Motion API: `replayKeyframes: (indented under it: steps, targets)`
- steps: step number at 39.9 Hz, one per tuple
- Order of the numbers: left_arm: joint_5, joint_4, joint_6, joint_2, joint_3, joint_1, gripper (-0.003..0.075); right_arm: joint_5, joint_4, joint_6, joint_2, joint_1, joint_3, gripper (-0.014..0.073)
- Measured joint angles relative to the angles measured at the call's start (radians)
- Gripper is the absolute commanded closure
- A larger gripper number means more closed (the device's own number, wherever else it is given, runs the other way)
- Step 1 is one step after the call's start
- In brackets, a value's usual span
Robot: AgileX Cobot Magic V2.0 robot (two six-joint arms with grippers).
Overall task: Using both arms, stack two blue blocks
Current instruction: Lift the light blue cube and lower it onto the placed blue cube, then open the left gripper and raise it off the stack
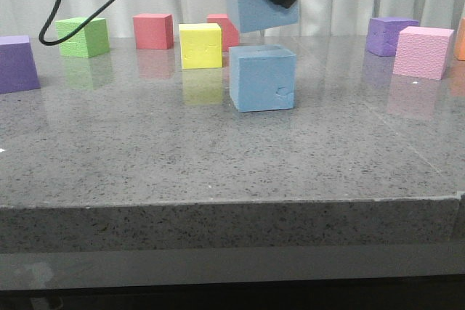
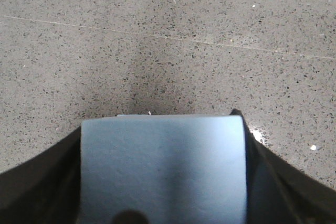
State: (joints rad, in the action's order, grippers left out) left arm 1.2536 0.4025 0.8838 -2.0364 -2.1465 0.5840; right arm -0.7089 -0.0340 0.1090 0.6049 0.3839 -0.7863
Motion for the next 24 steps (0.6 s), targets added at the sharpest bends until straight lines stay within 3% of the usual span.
replayKeyframes:
  steps: [18,24]
  targets:
    - [0.000,-0.007,0.007,-0.060,-0.003,0.000,0.0253,0.000,0.000,0.000,0.000,0.000,0.000,-0.0034]
    - [0.000,-0.013,0.008,-0.068,-0.003,0.002,0.0169,0.000,0.000,0.000,0.000,0.000,0.000,-0.0034]
